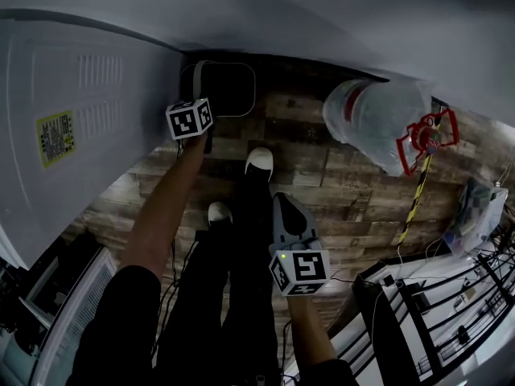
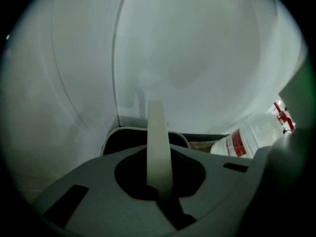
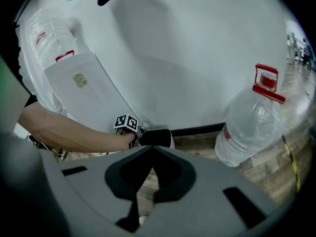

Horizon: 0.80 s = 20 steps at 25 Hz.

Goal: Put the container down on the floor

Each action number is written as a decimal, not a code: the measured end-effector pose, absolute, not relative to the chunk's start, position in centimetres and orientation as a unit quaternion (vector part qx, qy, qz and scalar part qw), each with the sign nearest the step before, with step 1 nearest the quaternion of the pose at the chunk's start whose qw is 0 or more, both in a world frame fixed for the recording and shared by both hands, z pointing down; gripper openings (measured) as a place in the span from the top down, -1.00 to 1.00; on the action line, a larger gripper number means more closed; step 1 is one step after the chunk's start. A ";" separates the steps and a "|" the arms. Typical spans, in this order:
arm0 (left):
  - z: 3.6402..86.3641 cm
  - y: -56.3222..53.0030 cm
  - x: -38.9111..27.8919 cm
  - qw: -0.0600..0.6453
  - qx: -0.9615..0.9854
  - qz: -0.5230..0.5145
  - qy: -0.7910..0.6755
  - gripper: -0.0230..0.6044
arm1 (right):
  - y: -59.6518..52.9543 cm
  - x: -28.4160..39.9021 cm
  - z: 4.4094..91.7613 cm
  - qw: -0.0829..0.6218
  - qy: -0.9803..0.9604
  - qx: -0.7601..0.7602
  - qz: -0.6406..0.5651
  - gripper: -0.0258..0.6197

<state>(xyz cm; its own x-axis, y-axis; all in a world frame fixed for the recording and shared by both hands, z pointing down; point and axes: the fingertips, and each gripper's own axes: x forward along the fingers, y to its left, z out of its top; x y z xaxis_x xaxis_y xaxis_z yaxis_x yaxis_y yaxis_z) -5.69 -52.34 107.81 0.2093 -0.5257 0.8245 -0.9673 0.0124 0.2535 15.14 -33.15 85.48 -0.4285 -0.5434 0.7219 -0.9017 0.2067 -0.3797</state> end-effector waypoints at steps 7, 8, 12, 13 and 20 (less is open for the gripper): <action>107.2 -51.6 -8.6 0.402 0.641 0.283 -0.590 0.74 | -31.1 14.2 86.0 0.232 -0.738 0.472 0.423 0.89; 107.0 -51.3 -8.9 0.401 0.640 0.283 -0.592 0.64 | -30.9 14.0 85.9 0.232 -0.738 0.471 0.425 0.89; 105.1 -50.0 -9.8 0.389 0.630 0.282 -0.610 0.53 | -30.7 13.0 85.2 0.235 -0.742 0.464 0.423 0.89; 104.5 -49.7 -9.9 0.383 0.632 0.282 -0.612 0.53 | -30.8 12.7 84.9 0.234 -0.744 0.463 0.421 0.89; 99.7 -49.6 -8.8 0.334 0.665 0.281 -0.606 0.83 | -32.3 11.7 82.3 0.225 -0.759 0.467 0.394 0.89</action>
<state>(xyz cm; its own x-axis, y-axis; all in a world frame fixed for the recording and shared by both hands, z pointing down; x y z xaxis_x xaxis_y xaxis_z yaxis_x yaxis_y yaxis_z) -8.85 -49.57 99.70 0.1085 -0.6183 0.7784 -0.9936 -0.0423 0.1049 11.66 -32.31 82.32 -0.4633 -0.5306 0.7098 -0.8858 0.2536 -0.3886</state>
